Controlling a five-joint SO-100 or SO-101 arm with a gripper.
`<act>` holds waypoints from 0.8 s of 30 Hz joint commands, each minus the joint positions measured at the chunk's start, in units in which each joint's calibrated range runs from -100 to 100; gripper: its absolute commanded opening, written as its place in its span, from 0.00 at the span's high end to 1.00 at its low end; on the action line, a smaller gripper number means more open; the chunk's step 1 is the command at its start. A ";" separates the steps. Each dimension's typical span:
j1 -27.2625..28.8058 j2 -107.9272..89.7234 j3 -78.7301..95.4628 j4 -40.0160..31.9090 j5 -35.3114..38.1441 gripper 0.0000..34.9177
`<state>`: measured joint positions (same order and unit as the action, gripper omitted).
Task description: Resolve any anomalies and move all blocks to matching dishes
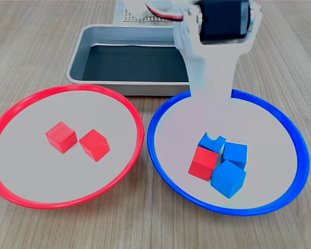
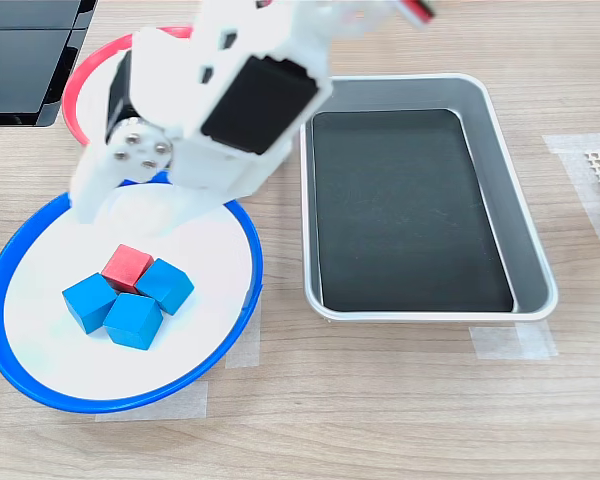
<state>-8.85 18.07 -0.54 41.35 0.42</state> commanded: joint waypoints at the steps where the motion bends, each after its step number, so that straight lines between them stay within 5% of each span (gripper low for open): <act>1: 0.52 6.02 -10.79 1.11 -0.34 0.59; 12: 0.90 7.56 -11.52 9.20 0.68 0.42; 24: 0.80 15.06 -17.89 7.63 0.54 0.43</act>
<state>-7.43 32.48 -15.34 50.33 1.05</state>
